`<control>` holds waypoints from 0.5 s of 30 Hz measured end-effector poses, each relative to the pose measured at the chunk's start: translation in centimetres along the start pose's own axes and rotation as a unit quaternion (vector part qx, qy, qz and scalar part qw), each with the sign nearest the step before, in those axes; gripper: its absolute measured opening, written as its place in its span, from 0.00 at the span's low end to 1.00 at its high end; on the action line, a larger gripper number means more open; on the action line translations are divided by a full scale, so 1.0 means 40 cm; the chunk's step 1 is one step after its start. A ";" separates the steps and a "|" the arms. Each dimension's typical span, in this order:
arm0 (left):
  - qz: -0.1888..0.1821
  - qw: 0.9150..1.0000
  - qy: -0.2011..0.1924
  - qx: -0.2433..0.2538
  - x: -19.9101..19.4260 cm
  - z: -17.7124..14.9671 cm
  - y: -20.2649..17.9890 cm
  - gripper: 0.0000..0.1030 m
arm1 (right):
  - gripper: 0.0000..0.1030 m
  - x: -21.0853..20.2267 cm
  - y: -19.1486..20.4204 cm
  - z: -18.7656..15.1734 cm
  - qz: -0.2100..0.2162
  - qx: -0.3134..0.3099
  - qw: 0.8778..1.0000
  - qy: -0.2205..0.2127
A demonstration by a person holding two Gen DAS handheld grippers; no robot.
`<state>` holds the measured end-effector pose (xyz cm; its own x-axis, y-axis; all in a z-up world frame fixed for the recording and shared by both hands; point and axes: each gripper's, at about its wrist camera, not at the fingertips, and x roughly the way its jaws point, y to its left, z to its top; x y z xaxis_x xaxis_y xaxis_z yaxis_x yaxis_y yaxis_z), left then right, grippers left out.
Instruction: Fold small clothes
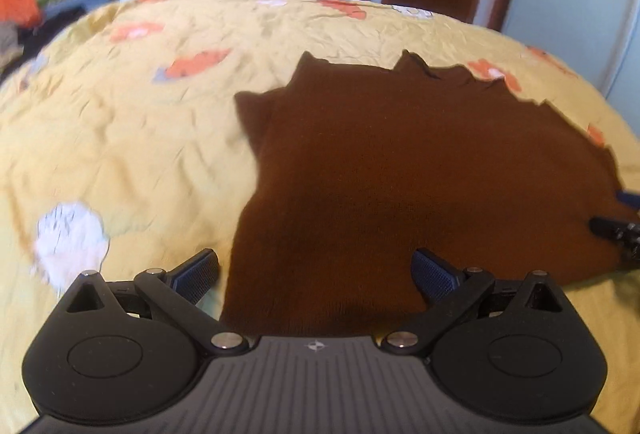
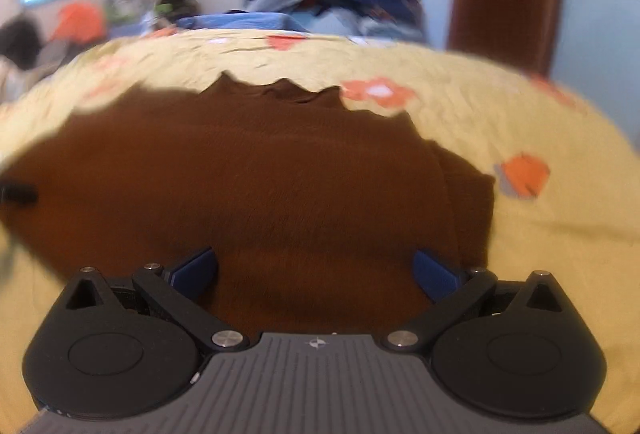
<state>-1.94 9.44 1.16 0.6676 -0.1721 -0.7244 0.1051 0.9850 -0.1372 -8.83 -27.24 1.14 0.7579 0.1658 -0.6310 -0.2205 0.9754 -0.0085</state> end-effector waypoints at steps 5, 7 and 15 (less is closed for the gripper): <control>-0.047 0.993 0.016 -0.107 -0.035 -0.006 0.063 1.00 | 1.00 -0.053 0.009 0.016 0.001 0.028 1.000 -0.009; -0.058 0.989 0.024 -0.130 -0.040 -0.008 0.070 1.00 | 1.00 -0.015 0.011 -0.015 0.001 0.012 1.000 0.017; -0.140 0.953 0.034 -0.268 -0.038 -0.026 0.117 1.00 | 1.00 -0.015 0.018 -0.034 -0.002 -0.006 1.000 -0.014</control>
<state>-3.23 14.31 0.90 0.6168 -0.4451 -0.6492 -0.1321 0.7545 -0.6429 -10.28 -26.83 0.46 0.7761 0.1668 -0.6082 -0.2250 0.9741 -0.0200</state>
